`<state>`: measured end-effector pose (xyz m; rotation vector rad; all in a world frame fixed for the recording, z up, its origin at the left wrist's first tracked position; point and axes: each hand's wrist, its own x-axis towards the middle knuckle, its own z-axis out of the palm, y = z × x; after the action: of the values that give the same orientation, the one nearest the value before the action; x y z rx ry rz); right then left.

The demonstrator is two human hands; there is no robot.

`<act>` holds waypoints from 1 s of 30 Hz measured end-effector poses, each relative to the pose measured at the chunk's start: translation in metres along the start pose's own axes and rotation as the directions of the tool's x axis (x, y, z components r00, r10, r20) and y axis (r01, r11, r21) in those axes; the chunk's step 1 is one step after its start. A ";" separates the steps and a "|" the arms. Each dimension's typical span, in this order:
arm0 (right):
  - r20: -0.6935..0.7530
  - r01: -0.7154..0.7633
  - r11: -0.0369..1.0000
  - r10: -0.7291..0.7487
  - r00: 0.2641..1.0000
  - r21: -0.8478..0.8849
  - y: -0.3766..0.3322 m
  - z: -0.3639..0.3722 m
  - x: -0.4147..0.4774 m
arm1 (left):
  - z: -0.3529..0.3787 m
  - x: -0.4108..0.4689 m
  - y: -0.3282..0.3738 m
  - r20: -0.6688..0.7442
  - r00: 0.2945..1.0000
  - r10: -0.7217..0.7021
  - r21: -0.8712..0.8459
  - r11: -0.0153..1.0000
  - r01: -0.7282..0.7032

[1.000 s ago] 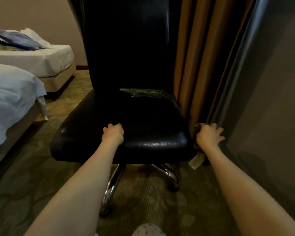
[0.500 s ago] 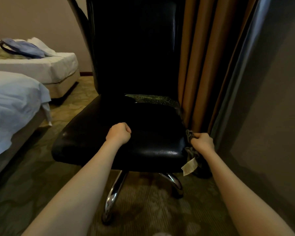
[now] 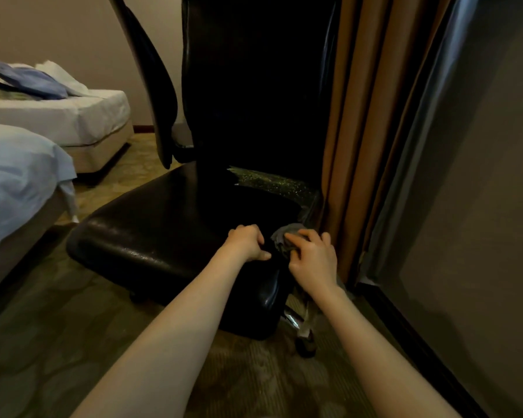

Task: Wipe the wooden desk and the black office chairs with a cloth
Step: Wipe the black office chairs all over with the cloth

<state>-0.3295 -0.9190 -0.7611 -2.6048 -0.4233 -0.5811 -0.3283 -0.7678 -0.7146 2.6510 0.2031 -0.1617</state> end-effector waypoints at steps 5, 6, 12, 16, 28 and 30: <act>0.027 -0.146 0.983 0.150 0.988 -0.115 0.007 0.016 0.052 | -0.003 0.010 -0.006 0.049 0.999 0.020 0.067 0.997 -0.023; 0.045 -0.157 0.980 0.164 0.985 -0.125 0.009 0.018 0.063 | -0.001 0.011 -0.007 0.047 0.998 0.029 0.063 0.997 -0.032; 0.034 -0.232 0.971 0.230 0.973 0.063 0.026 0.029 0.073 | 0.002 0.007 -0.012 0.039 0.998 0.053 0.055 0.997 -0.055; -0.052 -0.185 0.965 0.197 0.979 0.186 0.018 0.035 0.043 | -0.014 0.010 -0.012 0.171 0.984 -0.048 0.147 0.989 0.022; -0.182 -0.053 0.981 0.087 0.979 0.186 -0.005 0.045 0.011 | -0.010 0.027 -0.009 0.003 0.999 -0.048 0.189 0.981 0.047; -0.179 -0.114 0.977 0.147 0.973 0.183 0.006 0.049 0.024 | -0.011 0.029 -0.018 0.006 0.998 -0.070 0.176 0.982 0.068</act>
<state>-0.2905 -0.8968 -0.7919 -2.3650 -0.2255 -0.7101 -0.3020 -0.7432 -0.7170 2.8190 0.2889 -0.2286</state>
